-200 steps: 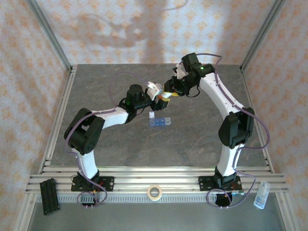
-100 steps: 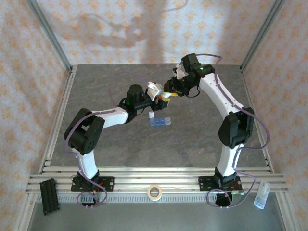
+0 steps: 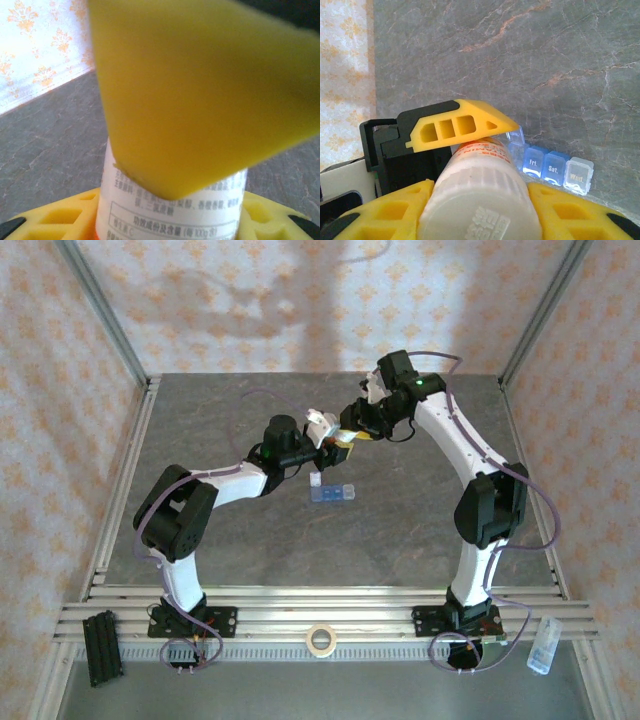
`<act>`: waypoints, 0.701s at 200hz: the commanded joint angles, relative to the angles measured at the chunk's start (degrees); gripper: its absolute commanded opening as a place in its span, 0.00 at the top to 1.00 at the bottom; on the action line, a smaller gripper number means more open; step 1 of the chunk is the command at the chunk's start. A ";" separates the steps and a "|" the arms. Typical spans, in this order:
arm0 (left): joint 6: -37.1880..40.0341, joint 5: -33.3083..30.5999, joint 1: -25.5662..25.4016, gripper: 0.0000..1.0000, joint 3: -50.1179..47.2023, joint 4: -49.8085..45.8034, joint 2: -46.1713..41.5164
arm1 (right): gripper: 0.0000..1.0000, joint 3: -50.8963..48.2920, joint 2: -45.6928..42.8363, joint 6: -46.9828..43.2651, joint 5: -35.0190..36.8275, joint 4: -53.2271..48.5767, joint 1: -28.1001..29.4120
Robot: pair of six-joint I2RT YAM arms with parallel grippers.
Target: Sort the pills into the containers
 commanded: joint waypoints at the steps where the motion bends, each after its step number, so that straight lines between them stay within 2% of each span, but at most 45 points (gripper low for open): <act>1: -4.83 -1.37 -0.09 0.93 1.20 6.79 -2.00 | 0.50 -0.41 -2.52 0.33 0.90 0.47 0.23; 18: -5.58 -1.62 0.08 1.00 0.79 7.01 -2.41 | 0.39 -0.80 -3.54 0.30 1.57 0.42 -0.02; 26: -5.90 -1.88 0.11 1.00 0.50 6.98 -2.63 | 0.33 -1.51 -4.73 0.50 2.26 0.96 -0.42; 54: -6.81 -3.11 0.69 1.00 -0.71 6.89 -3.49 | 0.26 -7.85 -10.07 3.39 1.30 5.43 -3.80; 88: -7.82 -2.59 1.06 1.00 -1.41 5.46 -4.46 | 0.23 -18.69 -18.13 9.11 0.50 13.92 -6.77; 116: -7.83 -2.27 1.08 1.00 -0.81 1.35 -5.12 | 0.23 -27.64 -23.85 19.03 6.97 23.94 -6.80; 140: -4.91 -3.27 0.78 1.00 -1.10 -3.08 -6.60 | 0.23 -32.32 -26.29 25.26 10.34 30.36 -6.71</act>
